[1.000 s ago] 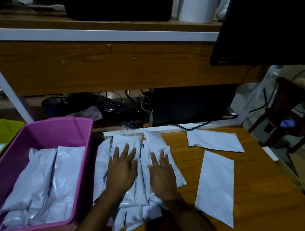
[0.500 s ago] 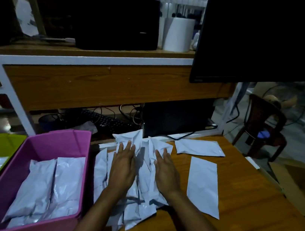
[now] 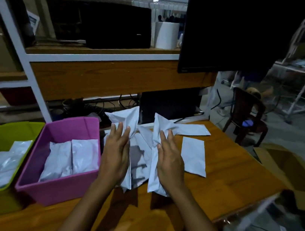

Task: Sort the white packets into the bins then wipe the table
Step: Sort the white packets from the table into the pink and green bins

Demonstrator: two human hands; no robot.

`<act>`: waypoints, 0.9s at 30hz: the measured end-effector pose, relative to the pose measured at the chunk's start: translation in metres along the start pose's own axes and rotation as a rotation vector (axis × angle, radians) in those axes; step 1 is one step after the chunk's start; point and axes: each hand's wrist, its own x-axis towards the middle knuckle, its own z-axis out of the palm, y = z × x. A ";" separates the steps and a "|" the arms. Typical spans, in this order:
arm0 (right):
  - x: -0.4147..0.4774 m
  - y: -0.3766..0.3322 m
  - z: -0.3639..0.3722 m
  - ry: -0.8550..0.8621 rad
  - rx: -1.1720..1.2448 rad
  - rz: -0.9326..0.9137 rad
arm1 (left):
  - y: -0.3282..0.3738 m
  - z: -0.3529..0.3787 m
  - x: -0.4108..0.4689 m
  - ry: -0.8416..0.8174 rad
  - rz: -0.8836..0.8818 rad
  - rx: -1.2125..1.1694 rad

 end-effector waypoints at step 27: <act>-0.047 -0.283 0.184 -0.129 0.271 -0.235 | -0.179 -0.309 -0.048 0.177 -0.058 0.322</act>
